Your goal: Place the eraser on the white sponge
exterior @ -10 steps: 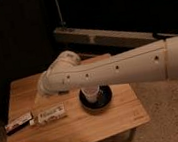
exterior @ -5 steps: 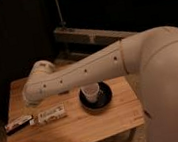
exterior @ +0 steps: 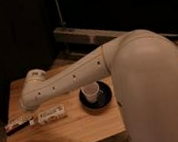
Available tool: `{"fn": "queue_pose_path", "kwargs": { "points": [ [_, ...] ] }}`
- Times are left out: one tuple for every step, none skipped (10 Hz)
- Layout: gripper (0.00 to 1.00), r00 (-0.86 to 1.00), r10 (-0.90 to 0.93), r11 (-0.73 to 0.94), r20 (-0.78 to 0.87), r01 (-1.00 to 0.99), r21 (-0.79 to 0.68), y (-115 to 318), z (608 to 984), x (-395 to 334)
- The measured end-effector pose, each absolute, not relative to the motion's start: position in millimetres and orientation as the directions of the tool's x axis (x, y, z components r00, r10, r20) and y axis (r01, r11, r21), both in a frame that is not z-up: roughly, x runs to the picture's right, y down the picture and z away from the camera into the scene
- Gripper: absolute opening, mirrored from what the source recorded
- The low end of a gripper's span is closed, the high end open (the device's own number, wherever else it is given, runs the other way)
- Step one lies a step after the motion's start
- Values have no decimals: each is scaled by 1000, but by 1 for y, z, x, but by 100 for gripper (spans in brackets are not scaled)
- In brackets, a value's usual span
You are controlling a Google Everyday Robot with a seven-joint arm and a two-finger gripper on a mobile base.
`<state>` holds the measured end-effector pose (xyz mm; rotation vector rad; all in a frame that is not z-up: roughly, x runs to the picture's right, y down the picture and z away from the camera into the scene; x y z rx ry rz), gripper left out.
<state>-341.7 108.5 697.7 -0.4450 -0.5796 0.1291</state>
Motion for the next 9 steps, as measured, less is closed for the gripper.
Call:
{"fn": "queue_pose_path", "kwargs": {
  "points": [
    [65, 829, 233, 897, 508, 19, -442, 110, 699, -351],
    [65, 828, 226, 894, 513, 32, -447, 112, 702, -359],
    [65, 826, 221, 888, 519, 50, -457, 116, 703, -369],
    [65, 822, 216, 881, 527, 70, -469, 123, 705, -381],
    [65, 821, 212, 875, 530, 82, -477, 130, 708, -387],
    [65, 822, 207, 867, 530, 97, -489, 141, 712, -393],
    [65, 820, 197, 862, 537, 116, -493, 149, 713, -401],
    [65, 820, 193, 859, 539, 125, -497, 154, 716, -405],
    [65, 819, 190, 854, 541, 134, -502, 159, 719, -409]
  ]
}}
